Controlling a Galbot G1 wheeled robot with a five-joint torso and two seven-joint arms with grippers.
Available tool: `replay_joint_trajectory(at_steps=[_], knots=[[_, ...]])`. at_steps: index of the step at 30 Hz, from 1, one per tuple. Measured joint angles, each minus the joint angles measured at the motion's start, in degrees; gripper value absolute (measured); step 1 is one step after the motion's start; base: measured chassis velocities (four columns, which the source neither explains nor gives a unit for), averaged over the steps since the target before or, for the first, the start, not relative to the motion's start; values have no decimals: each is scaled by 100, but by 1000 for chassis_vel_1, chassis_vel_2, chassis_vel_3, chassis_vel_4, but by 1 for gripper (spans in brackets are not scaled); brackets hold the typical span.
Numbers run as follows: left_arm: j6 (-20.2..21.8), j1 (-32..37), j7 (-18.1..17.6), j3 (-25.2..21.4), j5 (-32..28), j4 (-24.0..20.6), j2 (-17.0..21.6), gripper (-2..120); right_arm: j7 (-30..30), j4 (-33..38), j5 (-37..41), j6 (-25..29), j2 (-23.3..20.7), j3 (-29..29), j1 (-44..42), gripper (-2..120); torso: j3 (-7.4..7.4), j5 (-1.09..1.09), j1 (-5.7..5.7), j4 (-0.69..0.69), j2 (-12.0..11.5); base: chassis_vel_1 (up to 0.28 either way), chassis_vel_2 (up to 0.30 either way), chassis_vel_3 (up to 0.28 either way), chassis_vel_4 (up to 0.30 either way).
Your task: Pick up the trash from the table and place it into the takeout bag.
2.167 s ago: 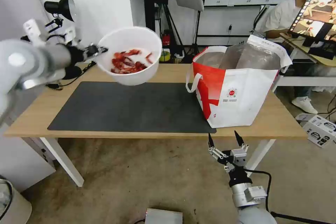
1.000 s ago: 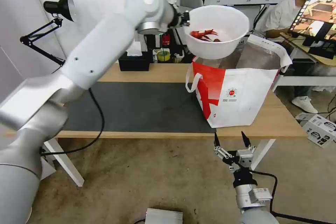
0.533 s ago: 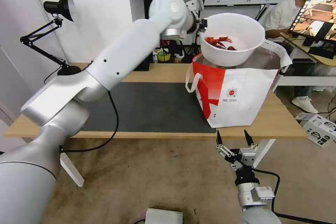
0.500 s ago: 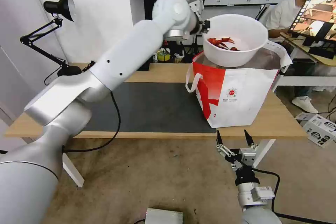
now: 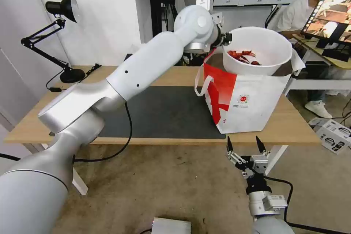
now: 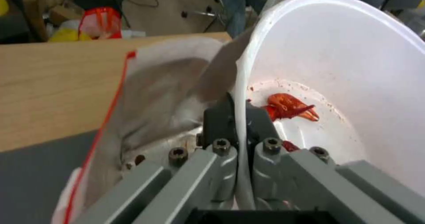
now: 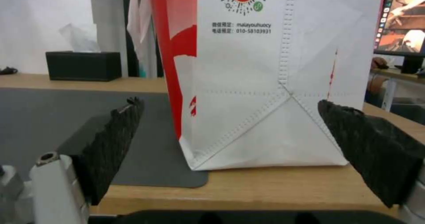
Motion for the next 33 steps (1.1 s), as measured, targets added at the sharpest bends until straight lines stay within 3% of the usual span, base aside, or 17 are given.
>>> replay_joint_trajectory(at_steps=[15,24,33], knots=[[75,20,-28,69,46,446,-332,3,-2,-6,-1,13,35,38,5,97,0,0,0,0,0,0,0,0,0],[44,132,-32,153,269,578,-307,34,-4,-21,2,13,29,35,23,97,0,0,0,0,0,0,0,0,0],[-23,90,72,-137,678,84,-14,71,-8,-70,1,14,44,-4,39,96,0,-1,0,-1,0,0,0,0,0]])
